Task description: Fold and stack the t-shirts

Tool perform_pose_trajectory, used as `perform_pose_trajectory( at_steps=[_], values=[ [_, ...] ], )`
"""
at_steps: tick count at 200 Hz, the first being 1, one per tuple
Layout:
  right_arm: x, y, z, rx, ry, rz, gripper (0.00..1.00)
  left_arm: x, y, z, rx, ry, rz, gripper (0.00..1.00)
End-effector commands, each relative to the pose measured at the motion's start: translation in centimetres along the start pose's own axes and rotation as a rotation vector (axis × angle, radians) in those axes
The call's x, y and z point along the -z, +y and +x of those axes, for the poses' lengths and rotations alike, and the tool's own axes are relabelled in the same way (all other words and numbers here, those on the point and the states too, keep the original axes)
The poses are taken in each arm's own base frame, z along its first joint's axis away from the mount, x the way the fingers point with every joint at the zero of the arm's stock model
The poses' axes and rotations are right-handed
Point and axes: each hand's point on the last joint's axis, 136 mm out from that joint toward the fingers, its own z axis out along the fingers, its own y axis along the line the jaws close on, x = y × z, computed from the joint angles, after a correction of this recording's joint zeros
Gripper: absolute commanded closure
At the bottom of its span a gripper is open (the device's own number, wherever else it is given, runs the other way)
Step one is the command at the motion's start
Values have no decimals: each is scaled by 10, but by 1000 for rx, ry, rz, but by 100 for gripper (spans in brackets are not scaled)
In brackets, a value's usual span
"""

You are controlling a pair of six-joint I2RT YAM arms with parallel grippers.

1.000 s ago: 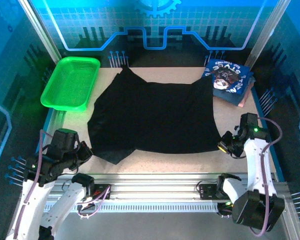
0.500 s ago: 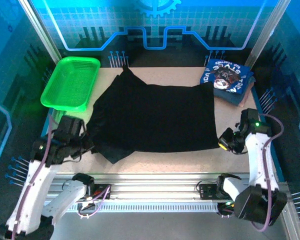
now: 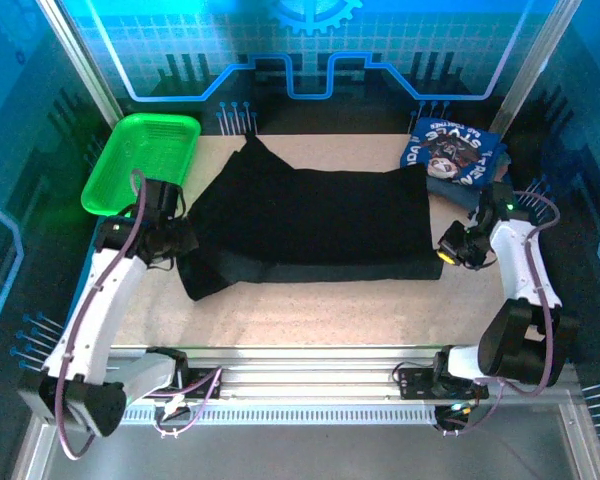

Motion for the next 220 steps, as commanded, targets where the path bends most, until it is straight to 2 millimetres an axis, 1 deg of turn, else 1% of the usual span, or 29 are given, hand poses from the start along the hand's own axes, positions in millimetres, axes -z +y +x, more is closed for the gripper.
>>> perform_pose_trajectory(
  at_steps=[1, 27, 87, 144, 188, 220],
  values=[
    [0, 14, -15, 47, -29, -20, 100, -2, -11, -33, -68, -84, 40, 100],
    [-10, 19, -23, 57, -12, -17, 99, -17, -19, -45, -92, -80, 51, 100],
    [-28, 26, -40, 71, 13, 5, 98, -42, -24, -67, -129, -70, 52, 100],
    [-49, 28, -53, 75, 40, 31, 97, -62, -19, -84, -155, -56, 35, 100],
    [-64, 27, -63, 77, 54, 59, 96, -82, -20, -92, -155, -37, 36, 100],
    [-73, 28, -69, 78, 66, 70, 95, -100, -21, -92, -154, -7, 36, 100]
  ],
)
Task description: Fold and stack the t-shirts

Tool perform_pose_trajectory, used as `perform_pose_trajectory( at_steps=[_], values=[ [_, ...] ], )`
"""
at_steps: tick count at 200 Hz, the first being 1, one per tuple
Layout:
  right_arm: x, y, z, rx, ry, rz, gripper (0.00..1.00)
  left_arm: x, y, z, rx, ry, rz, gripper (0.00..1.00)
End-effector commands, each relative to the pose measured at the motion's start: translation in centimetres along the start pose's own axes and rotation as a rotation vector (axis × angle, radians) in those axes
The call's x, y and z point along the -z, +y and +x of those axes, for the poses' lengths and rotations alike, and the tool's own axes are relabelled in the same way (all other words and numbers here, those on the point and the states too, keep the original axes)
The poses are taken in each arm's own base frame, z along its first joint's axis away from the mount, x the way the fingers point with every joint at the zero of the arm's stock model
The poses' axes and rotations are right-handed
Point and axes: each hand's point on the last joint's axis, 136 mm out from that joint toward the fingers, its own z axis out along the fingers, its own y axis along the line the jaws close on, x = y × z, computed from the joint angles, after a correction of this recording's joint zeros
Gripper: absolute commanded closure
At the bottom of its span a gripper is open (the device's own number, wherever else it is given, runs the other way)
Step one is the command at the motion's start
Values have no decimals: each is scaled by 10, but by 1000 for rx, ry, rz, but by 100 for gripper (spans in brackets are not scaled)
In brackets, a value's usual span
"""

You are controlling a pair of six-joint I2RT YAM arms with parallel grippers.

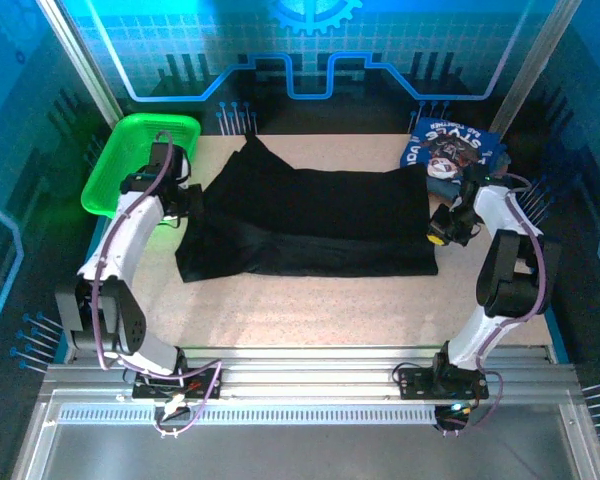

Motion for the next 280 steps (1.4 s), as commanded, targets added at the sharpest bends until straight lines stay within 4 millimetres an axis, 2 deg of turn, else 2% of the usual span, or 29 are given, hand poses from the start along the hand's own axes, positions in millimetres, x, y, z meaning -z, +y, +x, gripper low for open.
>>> perform_pose_trajectory(
  at_steps=[1, 62, 87, 92, 98, 111, 119, 123, 138, 155, 167, 177, 187, 209, 227, 239, 259, 280],
  values=[
    [-3, 5, -11, 29, -15, 17, 95, -5, -2, -15, -9, -26, 19, 100],
    [-19, 10, -25, 42, 3, 46, 93, -35, 3, -12, 5, 16, -1, 100],
    [-28, 18, -34, 42, 7, 36, 86, -50, 6, -9, 25, 44, -15, 100],
    [-30, 22, -36, 44, 6, 27, 84, -52, 6, -9, 34, 48, -14, 93],
    [-31, 25, -40, 46, 1, 18, 79, -54, 6, -9, 46, 48, -12, 80],
    [-31, 34, -48, 54, -14, 3, 59, -56, 4, -14, 82, 42, -1, 47],
    [-27, 40, -52, 61, -26, -10, 45, -53, 2, -19, 110, 33, 12, 34],
    [-24, 44, -54, 68, -34, -17, 39, -50, 0, -23, 121, 26, 19, 23],
    [-5, 56, -57, 107, -91, -43, 30, -31, -7, -33, 170, -2, 57, 9],
    [21, 65, -48, 150, -145, -74, 21, -1, -18, -34, 231, -18, 131, 5],
    [39, 67, -33, 175, -167, -99, 18, 21, -23, -23, 276, -16, 173, 1],
    [49, 69, -16, 200, -177, -136, 15, 35, -24, -5, 311, 4, 201, 1],
    [59, 69, 3, 224, -178, -159, 15, 44, -23, 18, 347, 47, 214, 1],
    [60, 59, 47, 249, -148, -180, 13, 52, -17, 77, 413, 152, 214, 1],
    [51, 45, 71, 248, -131, -166, 13, 44, -6, 120, 448, 235, 173, 1],
    [39, 34, 77, 222, -117, -154, 13, 36, -2, 139, 468, 278, 154, 3],
    [21, 26, 82, 203, -78, -142, 15, 20, 3, 150, 480, 308, 133, 7],
    [3, 15, 78, 182, -70, -91, 17, -5, 19, 161, 487, 354, 49, 11]
  ],
)
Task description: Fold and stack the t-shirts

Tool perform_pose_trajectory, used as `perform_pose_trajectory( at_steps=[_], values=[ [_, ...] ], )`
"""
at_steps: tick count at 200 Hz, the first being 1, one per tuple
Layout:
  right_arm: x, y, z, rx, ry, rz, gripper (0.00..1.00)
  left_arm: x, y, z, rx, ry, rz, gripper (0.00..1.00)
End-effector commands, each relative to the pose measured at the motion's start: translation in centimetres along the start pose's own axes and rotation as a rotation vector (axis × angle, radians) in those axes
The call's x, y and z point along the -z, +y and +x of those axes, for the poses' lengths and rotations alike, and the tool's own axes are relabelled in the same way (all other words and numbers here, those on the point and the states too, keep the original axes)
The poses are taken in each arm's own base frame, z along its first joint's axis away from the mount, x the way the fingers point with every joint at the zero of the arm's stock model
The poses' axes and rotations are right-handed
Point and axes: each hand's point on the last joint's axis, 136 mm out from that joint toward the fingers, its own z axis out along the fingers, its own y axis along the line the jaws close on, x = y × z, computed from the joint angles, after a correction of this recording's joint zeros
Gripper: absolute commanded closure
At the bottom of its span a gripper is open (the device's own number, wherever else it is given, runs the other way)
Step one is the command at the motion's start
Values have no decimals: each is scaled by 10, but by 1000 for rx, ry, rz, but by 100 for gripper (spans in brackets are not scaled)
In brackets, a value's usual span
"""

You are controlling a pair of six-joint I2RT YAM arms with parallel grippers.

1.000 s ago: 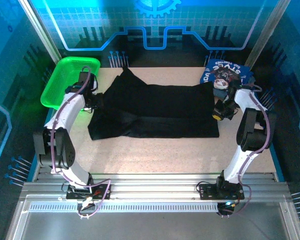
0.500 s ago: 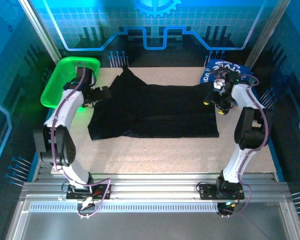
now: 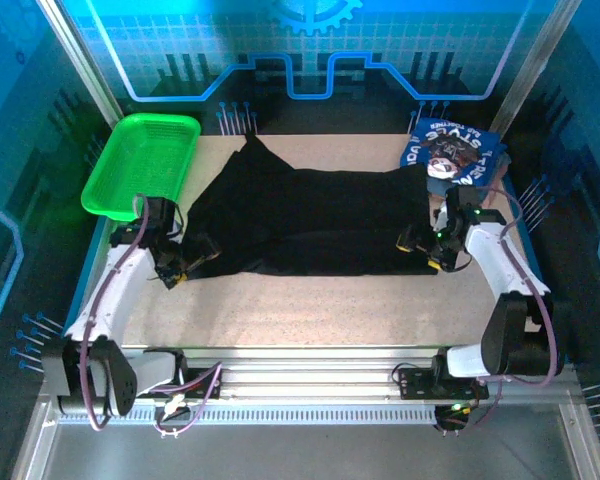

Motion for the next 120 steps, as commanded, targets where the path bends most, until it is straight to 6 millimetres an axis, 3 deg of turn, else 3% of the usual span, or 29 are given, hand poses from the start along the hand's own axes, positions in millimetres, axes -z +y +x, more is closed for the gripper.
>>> perform_pose_trajectory(
  at_steps=[1, 30, 58, 79, 103, 120],
  values=[
    [-15, -7, -7, -19, -12, 23, 17, -20, 17, -2, 52, 36, -63, 11],
    [-37, -30, -10, -65, 22, 125, 22, -44, 32, -17, 82, 14, -105, 16],
    [-56, -44, -15, -108, 51, 200, 29, -68, 42, -35, 103, 9, -158, 28],
    [-61, -57, -21, -80, 63, 326, 36, -75, 55, -48, 108, -9, -210, 38],
    [-64, -63, -22, -28, 97, 426, 39, -79, 69, -58, 101, -5, -264, 56],
    [-70, -66, -19, -31, 108, 440, 47, -83, 81, -60, 98, 4, -297, 73]
  ],
)
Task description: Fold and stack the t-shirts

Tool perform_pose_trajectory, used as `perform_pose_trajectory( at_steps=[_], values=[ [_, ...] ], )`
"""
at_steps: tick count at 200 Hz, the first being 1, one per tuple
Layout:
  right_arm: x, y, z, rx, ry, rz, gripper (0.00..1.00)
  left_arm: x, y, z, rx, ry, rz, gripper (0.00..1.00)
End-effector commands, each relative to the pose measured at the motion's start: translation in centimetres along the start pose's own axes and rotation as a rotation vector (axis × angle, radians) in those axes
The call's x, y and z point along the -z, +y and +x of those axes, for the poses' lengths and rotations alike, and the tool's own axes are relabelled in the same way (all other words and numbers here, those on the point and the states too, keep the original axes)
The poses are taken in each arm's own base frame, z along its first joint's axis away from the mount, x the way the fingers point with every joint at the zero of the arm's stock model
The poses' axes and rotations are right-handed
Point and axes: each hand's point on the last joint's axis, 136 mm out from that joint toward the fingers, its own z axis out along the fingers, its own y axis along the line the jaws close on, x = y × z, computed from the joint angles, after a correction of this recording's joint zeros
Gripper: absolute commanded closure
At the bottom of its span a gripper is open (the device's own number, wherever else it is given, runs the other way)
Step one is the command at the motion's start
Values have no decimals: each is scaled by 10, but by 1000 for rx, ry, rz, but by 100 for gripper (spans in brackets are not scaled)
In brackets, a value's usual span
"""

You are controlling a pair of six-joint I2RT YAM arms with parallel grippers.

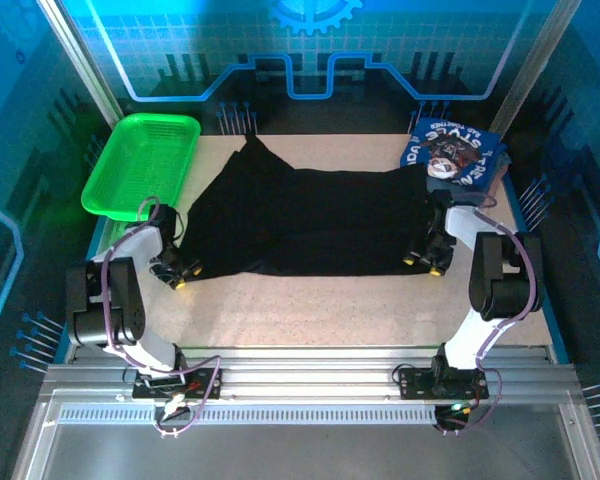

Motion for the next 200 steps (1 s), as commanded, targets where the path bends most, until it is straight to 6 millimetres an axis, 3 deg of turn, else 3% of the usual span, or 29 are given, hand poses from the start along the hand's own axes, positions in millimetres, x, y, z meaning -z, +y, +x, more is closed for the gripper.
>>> perform_pose_trajectory(
  at_steps=[1, 18, 62, 85, 95, 113, 144, 161, 175, 200],
  values=[
    [-4, -11, 1, 16, 4, 100, 47, -1, 11, -19, -23, -45, -54, 73],
    [-9, -14, 4, 10, 12, 116, 54, -4, 22, -21, -27, -47, -83, 85],
    [-7, -27, 15, 17, 13, 157, 61, -5, 47, -20, -17, -38, -135, 92],
    [-10, -34, 24, 23, 22, 176, 61, -3, 43, -17, -5, -24, -110, 93],
    [-10, -35, 28, 25, 25, 172, 61, 2, 33, -13, 15, -18, -44, 94],
    [-6, -31, 30, 14, 8, 135, 60, 27, 4, -2, 42, -64, 127, 81],
    [4, -24, 33, 8, -5, 83, 56, 65, -28, 15, 64, -108, 328, 57],
    [5, -22, 33, 12, -4, 77, 56, 56, -26, 20, 61, -80, 300, 47],
    [5, -21, 33, 14, -1, 73, 56, 43, -25, 18, 61, -64, 273, 45],
    [4, -20, 31, 25, 6, 82, 56, 35, -44, 5, 48, -81, 320, 46]
  ],
)
